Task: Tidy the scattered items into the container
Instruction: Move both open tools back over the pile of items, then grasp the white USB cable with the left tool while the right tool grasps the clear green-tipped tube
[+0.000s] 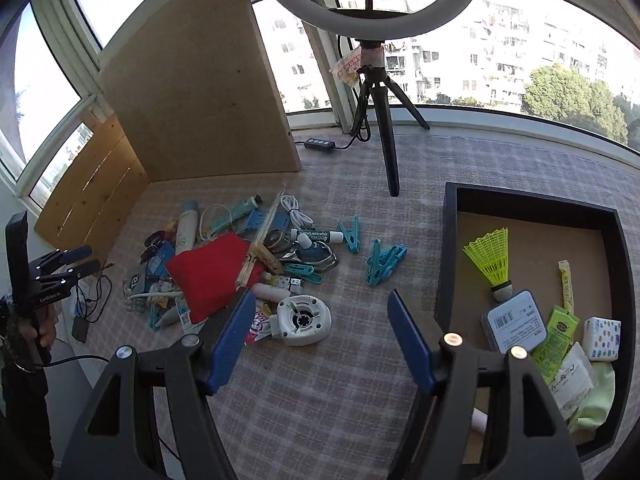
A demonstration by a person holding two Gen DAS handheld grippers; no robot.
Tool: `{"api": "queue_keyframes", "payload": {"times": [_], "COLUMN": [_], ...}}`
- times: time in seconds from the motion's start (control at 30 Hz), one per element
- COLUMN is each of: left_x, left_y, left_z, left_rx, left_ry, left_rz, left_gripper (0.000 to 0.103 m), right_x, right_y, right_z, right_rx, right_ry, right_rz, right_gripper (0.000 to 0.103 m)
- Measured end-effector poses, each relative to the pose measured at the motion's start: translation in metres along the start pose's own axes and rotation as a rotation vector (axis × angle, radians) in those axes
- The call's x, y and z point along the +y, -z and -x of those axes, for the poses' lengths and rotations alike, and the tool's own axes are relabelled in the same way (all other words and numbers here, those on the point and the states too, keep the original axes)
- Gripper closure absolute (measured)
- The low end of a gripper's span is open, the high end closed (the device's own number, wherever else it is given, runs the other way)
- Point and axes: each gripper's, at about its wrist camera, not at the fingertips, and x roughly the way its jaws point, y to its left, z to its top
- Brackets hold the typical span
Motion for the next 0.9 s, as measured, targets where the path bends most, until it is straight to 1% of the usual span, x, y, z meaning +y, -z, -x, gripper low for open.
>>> {"api": "queue_keyframes", "payload": {"times": [0.17, 0.3, 0.43, 0.63, 0.73, 0.9], "left_x": [0.022, 0.019, 0.009, -0.007, -0.009, -0.005], "left_y": [-0.017, -0.039, -0.061, -0.083, -0.089, -0.095], "left_z": [-0.024, -0.058, -0.093, -0.143, -0.166, -0.193], "left_rx": [0.013, 0.046, 0.084, 0.131, 0.16, 0.199], "left_ry": [0.013, 0.026, 0.046, 0.068, 0.081, 0.114], "left_rz": [0.018, -0.03, -0.097, -0.185, -0.199, -0.199], "left_gripper": [0.044, 0.044, 0.044, 0.044, 0.044, 0.044], "right_x": [0.035, 0.061, 0.078, 0.08, 0.074, 0.066], "right_y": [-0.025, -0.049, -0.066, -0.079, -0.081, -0.087], "right_z": [-0.028, -0.066, -0.111, -0.182, -0.212, -0.242], "right_rx": [0.036, 0.095, 0.163, 0.279, 0.333, 0.378], "right_ry": [-0.038, -0.039, -0.028, -0.02, -0.03, -0.051], "right_rz": [0.055, 0.104, 0.145, 0.142, 0.122, 0.083], "right_gripper": [0.035, 0.035, 0.035, 0.035, 0.035, 0.036]}}
